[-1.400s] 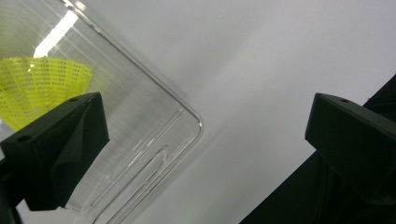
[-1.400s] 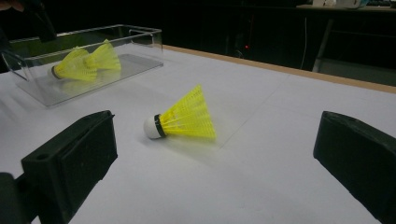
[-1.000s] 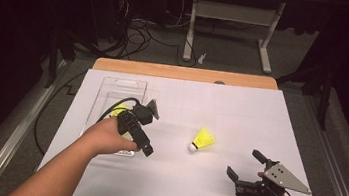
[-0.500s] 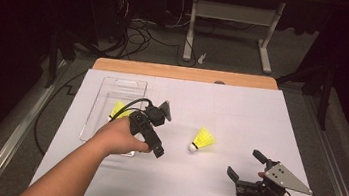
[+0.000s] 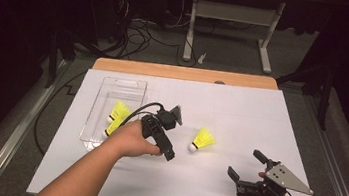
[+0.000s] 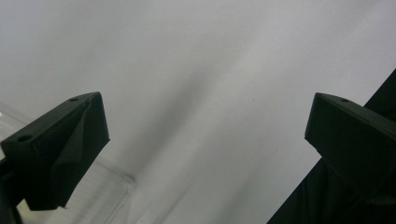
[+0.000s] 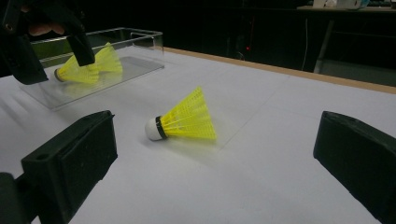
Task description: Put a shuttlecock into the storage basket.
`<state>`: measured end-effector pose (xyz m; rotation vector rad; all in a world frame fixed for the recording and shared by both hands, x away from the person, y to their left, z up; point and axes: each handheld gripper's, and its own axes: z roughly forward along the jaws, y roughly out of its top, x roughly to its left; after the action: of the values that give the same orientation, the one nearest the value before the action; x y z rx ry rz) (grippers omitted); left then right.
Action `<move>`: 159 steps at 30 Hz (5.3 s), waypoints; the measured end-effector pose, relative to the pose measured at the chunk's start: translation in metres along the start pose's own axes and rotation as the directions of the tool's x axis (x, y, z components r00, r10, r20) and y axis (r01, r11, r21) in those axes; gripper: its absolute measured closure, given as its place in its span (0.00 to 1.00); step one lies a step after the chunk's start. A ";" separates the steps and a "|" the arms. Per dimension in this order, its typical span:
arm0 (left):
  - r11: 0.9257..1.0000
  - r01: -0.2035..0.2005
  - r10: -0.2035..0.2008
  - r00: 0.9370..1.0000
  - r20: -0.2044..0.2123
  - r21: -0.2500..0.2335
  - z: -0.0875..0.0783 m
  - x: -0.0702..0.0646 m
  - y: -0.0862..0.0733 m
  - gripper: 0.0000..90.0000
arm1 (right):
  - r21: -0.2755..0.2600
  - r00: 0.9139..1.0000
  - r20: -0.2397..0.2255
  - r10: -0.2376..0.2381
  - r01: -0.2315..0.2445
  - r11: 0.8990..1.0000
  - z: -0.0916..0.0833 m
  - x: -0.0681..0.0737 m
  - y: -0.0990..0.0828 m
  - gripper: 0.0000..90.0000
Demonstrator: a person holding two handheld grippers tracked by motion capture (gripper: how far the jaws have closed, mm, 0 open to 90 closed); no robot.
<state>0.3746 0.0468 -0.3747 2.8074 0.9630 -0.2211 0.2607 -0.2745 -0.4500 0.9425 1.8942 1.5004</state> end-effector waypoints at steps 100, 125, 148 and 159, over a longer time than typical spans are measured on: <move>0.977 -0.037 0.038 0.999 0.001 -0.212 0.048 -0.016 0.030 0.72 | 0.006 1.000 -0.006 0.001 -0.001 1.000 0.001 0.000 -0.001 0.00; 0.984 -0.027 0.038 0.998 0.059 -0.176 0.034 -0.005 -0.021 0.72 | 0.008 1.000 -0.009 -0.006 0.006 1.000 0.002 0.001 -0.001 0.00; 0.988 -0.072 0.083 0.994 0.074 -0.140 0.025 -0.013 -0.042 0.72 | 0.015 1.000 -0.013 -0.011 0.011 1.000 0.003 0.001 -0.001 0.00; 0.994 -0.059 0.066 0.994 0.082 -0.093 0.013 -0.008 -0.057 0.72 | 0.017 1.000 -0.014 -0.013 0.014 1.000 0.004 0.002 -0.002 0.00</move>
<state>0.3316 0.0835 -0.3921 2.7172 0.8434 -0.2787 0.2621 -0.2706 -0.4525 0.9274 1.9221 1.4890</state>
